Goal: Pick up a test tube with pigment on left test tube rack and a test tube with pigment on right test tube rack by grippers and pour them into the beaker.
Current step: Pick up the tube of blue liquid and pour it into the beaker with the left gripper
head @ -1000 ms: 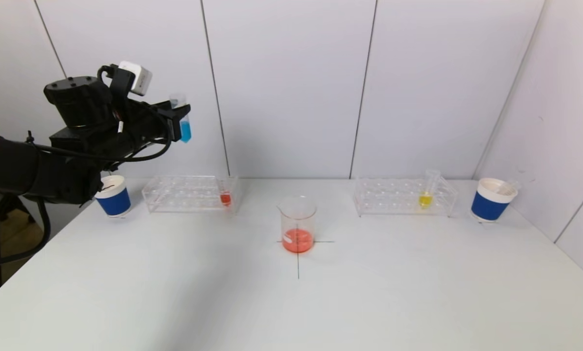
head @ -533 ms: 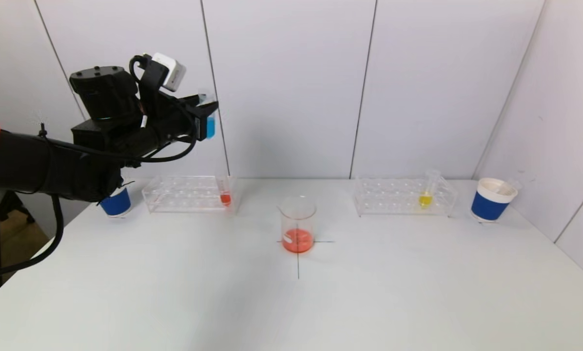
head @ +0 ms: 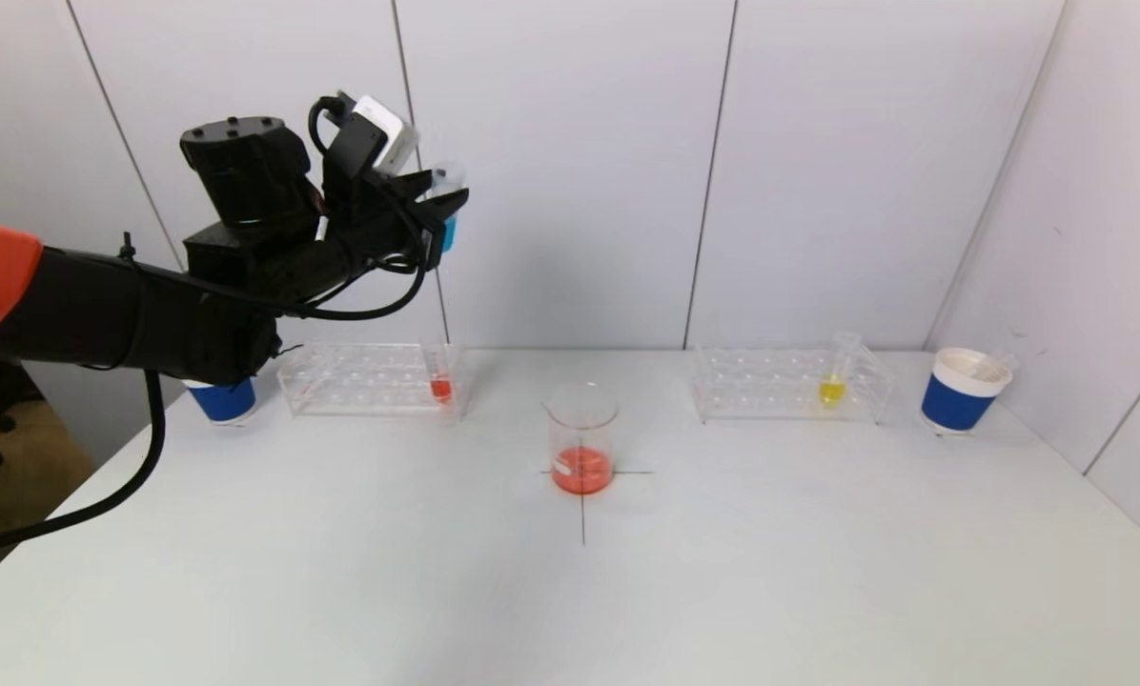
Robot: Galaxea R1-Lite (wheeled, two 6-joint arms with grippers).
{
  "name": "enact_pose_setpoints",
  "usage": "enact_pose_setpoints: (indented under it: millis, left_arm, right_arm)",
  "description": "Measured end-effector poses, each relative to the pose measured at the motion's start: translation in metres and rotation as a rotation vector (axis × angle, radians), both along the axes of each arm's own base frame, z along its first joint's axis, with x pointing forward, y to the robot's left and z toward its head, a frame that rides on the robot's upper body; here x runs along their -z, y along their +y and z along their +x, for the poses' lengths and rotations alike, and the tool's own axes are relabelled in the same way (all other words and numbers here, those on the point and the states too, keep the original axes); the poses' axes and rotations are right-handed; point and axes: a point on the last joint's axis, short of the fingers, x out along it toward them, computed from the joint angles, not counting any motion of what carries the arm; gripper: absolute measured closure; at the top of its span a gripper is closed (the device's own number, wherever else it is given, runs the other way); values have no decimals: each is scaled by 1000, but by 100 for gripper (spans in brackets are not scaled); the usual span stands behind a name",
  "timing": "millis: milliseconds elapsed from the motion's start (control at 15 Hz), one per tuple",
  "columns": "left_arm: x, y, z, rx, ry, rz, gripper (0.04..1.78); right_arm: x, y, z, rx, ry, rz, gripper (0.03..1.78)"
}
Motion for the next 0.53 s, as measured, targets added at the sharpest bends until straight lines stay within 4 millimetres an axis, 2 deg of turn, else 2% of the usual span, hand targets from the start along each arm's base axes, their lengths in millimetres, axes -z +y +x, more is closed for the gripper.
enact_pose_setpoints:
  millis: [533]
  left_arm:
    - [14,-18,10,173,-167,181,139]
  right_arm:
    - [0,0,0,0,0,0,4]
